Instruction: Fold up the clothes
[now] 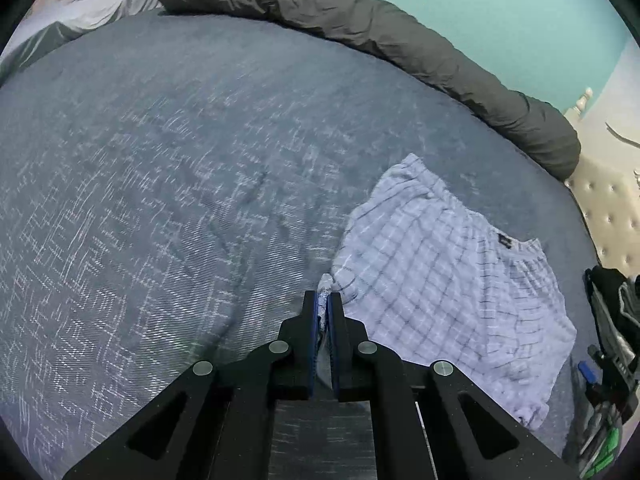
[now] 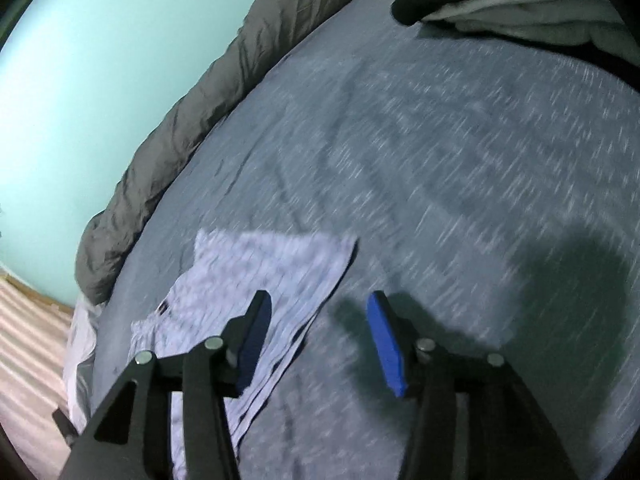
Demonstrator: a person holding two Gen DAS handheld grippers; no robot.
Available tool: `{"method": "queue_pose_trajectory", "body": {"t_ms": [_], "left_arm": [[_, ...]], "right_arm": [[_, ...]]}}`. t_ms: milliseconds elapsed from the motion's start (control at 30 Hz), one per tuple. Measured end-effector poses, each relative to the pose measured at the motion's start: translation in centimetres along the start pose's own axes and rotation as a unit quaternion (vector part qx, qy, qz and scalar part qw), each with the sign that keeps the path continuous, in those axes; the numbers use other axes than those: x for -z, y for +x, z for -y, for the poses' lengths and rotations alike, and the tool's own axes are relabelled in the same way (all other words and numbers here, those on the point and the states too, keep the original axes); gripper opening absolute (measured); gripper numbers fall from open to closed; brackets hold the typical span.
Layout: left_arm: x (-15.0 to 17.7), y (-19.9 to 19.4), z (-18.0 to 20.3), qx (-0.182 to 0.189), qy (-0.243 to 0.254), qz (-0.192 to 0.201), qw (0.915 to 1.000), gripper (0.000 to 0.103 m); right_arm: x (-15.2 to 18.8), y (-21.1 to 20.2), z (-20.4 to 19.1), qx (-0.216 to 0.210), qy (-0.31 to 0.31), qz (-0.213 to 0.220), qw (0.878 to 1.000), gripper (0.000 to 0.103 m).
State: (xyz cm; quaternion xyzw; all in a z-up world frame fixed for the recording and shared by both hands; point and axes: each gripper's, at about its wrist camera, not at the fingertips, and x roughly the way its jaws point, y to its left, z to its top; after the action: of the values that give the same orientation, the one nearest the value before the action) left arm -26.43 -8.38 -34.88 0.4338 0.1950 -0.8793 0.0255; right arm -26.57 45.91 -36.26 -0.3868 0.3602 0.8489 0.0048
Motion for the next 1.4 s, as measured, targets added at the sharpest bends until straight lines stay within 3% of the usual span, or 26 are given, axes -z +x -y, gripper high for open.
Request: {"method": "queue_pose_trajectory", "body": {"t_ms": [67, 133, 300, 867, 1133, 1400], "left_arm": [[-0.3, -0.1, 1.1, 0.006, 0.001, 0.004, 1.0000, 0.005], [-0.4, -0.7, 2.3, 0.013, 0.007, 0.008, 0.9999, 0.005], [-1.1, -1.5, 6.0, 0.023, 0.029, 0.016, 0.9992, 0.005], [-1.8, -1.3, 22.1, 0.076, 0.135, -0.004, 0.9880, 0.005], [1.7, 1.9, 34.3, 0.129, 0.221, -0.055, 0.9651, 0.005], [6.3, 8.7, 39.9, 0.141, 0.248, -0.125, 0.9502, 0.005]], "right_arm": [[0.5, 0.2, -0.4, -0.007, -0.006, -0.010, 1.000, 0.056], [0.8, 0.5, -0.8, -0.012, -0.013, -0.017, 1.000, 0.073], [0.7, 0.8, -0.9, -0.015, -0.026, -0.030, 0.999, 0.084], [-1.3, -1.2, 0.6, -0.021, -0.036, -0.016, 0.999, 0.087], [-2.6, -2.4, 2.3, -0.026, -0.015, 0.002, 1.000, 0.087], [-3.8, -2.7, 3.9, -0.035, 0.001, 0.013, 0.999, 0.088]]}}
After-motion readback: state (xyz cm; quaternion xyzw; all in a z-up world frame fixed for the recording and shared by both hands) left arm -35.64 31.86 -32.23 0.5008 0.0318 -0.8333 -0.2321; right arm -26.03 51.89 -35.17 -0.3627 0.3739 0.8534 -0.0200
